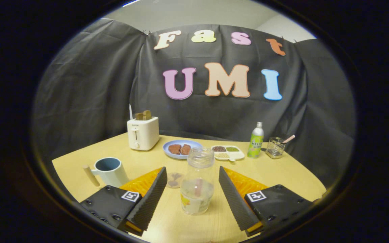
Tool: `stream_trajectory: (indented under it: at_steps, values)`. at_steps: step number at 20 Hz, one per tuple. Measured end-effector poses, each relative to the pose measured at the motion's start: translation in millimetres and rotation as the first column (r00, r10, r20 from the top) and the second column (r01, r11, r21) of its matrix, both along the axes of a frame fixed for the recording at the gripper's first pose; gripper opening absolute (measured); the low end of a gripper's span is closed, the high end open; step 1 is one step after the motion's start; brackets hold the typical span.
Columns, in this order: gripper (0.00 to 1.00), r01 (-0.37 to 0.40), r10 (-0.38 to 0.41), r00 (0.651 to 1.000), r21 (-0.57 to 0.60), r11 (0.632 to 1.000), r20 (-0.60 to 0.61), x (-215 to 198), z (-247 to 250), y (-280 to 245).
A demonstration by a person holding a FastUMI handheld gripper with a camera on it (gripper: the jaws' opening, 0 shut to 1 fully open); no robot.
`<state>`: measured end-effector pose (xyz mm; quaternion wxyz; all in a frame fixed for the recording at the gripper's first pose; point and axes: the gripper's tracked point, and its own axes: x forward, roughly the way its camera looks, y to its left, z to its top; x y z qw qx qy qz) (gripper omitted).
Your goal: Take the bottle from table, then pour the juice into the cup, finally place the bottle on the coaster
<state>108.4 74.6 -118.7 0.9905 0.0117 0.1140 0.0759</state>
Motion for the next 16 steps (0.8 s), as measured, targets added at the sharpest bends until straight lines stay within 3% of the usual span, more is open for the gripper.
stream_trajectory:
  at_steps: [16]
  values:
    - [0.97, -0.004, 0.002, 0.988, -0.011, 1.000, -0.158, 22.4, -75.7, 4.9]
